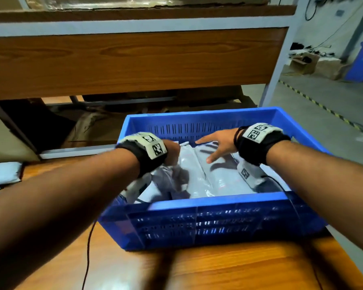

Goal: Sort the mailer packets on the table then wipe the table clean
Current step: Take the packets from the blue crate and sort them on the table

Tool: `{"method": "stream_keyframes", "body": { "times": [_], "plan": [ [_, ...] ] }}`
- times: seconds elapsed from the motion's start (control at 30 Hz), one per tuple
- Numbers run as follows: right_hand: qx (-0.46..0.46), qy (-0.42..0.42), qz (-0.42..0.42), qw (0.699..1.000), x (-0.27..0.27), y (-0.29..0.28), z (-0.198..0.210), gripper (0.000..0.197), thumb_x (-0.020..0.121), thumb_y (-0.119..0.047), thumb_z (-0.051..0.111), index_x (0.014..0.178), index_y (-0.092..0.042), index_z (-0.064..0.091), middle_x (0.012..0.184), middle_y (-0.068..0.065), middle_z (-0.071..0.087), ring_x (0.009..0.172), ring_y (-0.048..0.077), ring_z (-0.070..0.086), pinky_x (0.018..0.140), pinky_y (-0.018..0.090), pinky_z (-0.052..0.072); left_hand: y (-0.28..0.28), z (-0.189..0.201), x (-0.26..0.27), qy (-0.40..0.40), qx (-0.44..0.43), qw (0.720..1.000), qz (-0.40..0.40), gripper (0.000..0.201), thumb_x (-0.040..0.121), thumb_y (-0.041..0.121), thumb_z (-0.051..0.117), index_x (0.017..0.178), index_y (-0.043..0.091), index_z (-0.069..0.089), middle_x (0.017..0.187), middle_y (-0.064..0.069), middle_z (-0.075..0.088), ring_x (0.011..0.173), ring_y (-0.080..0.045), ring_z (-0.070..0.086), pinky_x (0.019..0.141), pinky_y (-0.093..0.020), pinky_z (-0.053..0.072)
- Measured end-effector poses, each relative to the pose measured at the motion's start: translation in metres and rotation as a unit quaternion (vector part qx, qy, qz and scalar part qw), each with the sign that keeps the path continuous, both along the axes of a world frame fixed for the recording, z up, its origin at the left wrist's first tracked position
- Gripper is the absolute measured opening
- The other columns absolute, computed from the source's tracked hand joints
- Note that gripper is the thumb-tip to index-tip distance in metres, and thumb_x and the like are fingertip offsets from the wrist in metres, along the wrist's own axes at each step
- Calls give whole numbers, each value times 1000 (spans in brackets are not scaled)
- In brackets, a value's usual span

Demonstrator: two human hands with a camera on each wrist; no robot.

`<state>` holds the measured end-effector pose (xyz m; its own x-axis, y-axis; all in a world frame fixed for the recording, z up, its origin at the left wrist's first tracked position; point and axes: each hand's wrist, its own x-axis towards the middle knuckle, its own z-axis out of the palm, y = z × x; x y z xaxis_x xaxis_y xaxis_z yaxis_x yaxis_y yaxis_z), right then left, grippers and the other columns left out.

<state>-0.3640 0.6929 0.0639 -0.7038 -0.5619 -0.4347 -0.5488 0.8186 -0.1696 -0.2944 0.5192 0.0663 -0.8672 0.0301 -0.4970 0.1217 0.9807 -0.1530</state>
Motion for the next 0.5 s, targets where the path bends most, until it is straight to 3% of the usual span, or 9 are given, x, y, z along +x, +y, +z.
{"method": "stream_keyframes", "body": {
  "times": [0.07,0.17,0.27,0.33,0.43,0.5],
  "plan": [
    [27,1,-12,1000,-7,17,3,80,76,-44,76,144,-41,35,153,-5,34,138,21,33,112,39,26,-5,20,-7,76,37,996,-33,29,95,13,53,122,3,61,122,-13,62,113,-27,58,73,-22,44],
    [84,-17,-17,996,-8,37,-4,83,74,-44,78,144,-43,34,154,-2,32,138,23,34,111,39,28,-13,47,-12,113,98,989,-11,29,92,12,59,120,6,64,120,-12,64,111,-30,59,71,-20,45],
    [81,2,-28,996,-8,49,-13,84,75,-46,77,146,-41,32,154,-3,32,138,24,34,111,38,28,-22,58,-7,141,87,986,-27,36,89,18,63,125,18,64,126,-2,64,113,-24,60,96,-31,46],
    [77,9,-33,996,-8,50,-16,84,74,-49,77,144,-42,32,153,-3,33,137,25,36,111,39,30,-21,47,-6,100,76,992,-29,42,88,18,66,130,17,59,129,-2,61,117,-21,57,99,-29,42],
    [92,15,-24,995,-8,42,-15,82,73,-51,77,143,-40,35,151,-3,36,134,25,39,108,37,32,-11,8,-8,10,21,999,-31,57,85,22,71,137,15,50,132,-6,59,118,-20,56,94,-24,39],
    [104,20,-11,994,-9,33,-10,81,74,-49,77,143,-36,38,148,-2,40,132,25,42,104,34,34,-4,-17,-9,-42,10,999,-30,54,81,21,74,131,14,55,123,-4,64,104,-14,61,84,-21,43]
  ]
}}
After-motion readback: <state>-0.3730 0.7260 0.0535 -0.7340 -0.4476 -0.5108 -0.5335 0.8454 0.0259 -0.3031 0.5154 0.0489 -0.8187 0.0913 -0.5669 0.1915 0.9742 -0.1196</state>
